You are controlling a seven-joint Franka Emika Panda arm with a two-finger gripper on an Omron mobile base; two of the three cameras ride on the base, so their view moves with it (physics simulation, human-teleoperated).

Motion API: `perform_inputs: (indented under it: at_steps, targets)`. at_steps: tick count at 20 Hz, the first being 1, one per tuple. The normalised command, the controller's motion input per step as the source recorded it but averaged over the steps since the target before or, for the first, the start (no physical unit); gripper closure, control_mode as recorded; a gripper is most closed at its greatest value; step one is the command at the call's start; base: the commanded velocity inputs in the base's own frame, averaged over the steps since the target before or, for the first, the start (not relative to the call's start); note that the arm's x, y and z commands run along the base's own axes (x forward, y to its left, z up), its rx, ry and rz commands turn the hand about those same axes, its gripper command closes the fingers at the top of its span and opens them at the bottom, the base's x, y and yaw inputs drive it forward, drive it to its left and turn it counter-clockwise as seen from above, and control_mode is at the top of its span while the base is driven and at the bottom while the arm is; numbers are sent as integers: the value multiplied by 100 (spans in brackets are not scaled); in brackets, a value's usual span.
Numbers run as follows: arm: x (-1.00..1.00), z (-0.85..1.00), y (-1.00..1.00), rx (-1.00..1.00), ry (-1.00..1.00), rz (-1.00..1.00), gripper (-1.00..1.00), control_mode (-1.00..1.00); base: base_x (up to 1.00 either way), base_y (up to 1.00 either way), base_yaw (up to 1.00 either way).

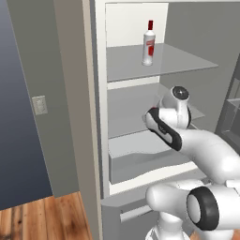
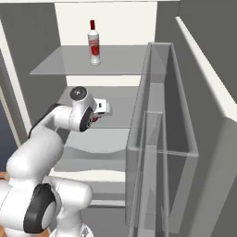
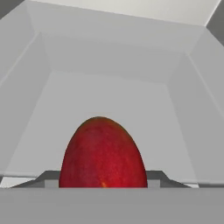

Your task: Place the liquor on the top shelf of the fridge to keep it out of children's reach, and place the mango and squash on lower shelves for easy access.

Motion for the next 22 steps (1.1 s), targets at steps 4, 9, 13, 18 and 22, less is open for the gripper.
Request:
perform_inputs:
  at_steps: [4, 9, 13, 18, 22]
  targets:
    - [45, -39, -6, 0, 0, 2, 100, -100, 0, 0, 0]
    - [49, -39, -2, 0, 0, 3, 100, -100, 0, 0, 0]
    - [59, -27, -1, 0, 3, 2, 100, -100, 0, 0, 0]
    - [70, -6, -1, 0, 0, 0, 100, -100, 0, 0, 0]
    - [65, -16, 0, 0, 0, 0, 100, -100, 0, 0, 0]
